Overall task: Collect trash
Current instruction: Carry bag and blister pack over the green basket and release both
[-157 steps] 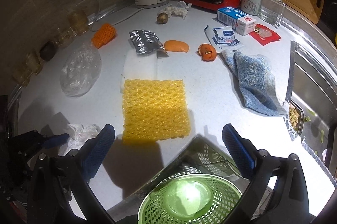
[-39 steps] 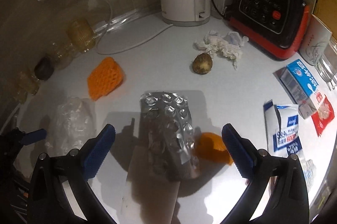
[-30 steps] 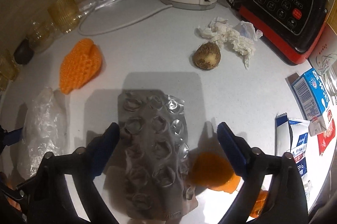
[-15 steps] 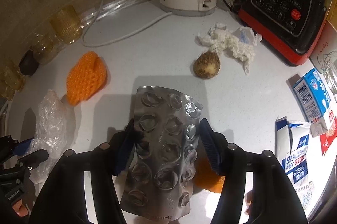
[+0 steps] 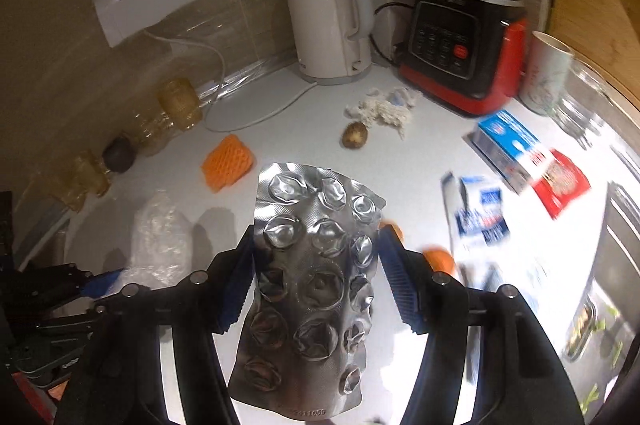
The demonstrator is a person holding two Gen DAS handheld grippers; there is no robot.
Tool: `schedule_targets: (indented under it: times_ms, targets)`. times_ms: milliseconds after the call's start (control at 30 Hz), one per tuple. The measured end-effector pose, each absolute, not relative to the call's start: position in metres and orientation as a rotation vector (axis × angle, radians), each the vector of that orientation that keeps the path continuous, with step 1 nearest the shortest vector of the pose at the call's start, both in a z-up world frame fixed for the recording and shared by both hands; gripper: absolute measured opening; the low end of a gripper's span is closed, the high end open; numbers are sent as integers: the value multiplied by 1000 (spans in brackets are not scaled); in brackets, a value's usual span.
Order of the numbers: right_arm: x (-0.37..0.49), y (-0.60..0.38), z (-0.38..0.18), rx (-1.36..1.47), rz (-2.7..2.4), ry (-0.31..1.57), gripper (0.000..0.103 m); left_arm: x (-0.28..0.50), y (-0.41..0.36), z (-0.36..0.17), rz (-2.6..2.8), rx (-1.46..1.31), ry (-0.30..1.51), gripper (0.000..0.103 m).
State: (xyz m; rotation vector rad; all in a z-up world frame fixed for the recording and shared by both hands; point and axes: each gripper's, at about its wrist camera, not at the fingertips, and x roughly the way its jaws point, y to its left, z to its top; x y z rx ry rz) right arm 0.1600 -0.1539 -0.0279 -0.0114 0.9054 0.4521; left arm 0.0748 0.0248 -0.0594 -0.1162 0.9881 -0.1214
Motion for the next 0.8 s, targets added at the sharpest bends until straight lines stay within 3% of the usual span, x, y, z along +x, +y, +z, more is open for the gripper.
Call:
schedule_targets:
  times_ms: [400, 800]
  targets:
    - [14, -260, -36, 30, 328, 970, 62, -15, -105, -62, -357, 4, 1044, 25]
    - [-75, -324, -79, 65, 278, 1075, 62, -77, -190, -117, -434, 49, 1165, 25]
